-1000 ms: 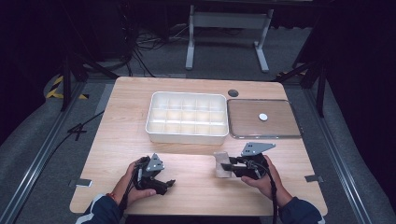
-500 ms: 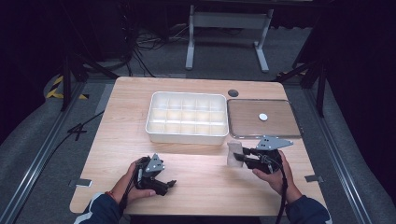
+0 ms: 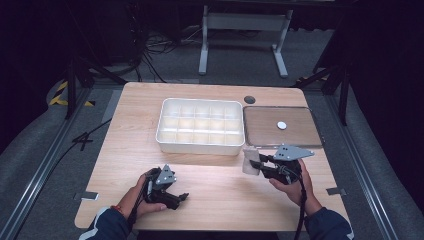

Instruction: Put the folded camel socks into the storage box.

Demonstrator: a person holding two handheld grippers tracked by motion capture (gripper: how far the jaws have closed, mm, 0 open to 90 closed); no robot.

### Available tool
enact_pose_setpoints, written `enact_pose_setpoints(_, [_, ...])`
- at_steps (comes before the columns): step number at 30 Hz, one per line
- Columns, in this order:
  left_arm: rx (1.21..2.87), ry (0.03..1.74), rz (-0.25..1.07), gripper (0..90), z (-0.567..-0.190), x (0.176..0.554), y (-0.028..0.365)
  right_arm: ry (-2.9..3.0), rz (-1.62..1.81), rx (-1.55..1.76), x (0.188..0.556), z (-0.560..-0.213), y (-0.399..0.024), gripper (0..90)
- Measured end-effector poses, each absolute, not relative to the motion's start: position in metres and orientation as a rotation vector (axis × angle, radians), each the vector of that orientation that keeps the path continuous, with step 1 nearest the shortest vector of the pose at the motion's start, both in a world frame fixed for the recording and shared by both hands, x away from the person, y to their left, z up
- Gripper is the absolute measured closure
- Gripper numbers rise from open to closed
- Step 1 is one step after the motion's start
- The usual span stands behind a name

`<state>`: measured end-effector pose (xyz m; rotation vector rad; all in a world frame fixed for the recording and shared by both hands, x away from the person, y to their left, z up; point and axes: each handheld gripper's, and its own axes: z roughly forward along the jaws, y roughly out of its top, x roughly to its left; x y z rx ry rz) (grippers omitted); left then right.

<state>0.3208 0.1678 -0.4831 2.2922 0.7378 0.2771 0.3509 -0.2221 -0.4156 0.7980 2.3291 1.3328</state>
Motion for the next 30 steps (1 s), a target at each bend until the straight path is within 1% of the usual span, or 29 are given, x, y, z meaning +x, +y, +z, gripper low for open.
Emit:
enact_pose_setpoints(10, [2.293,0.740,0.277,11.4,-0.483,0.321,0.168,2.307,1.324,0.780,0.350,-0.414,-0.221,68.4])
enact_pose_setpoints(17, [2.290,0.742,0.273,11.0,-0.483,0.321,0.167,2.281,1.330,0.748,0.349,-0.402,-0.217,68.4])
enact_pose_setpoints(24, [2.295,0.739,0.276,9.9,-0.483,0.322,0.166,2.230,1.356,0.754,0.361,-0.391,-0.213,68.4])
enact_pose_setpoints(30, [2.297,0.746,0.278,8.5,-0.483,0.323,0.165,2.218,1.357,0.749,0.370,-0.388,-0.206,68.2])
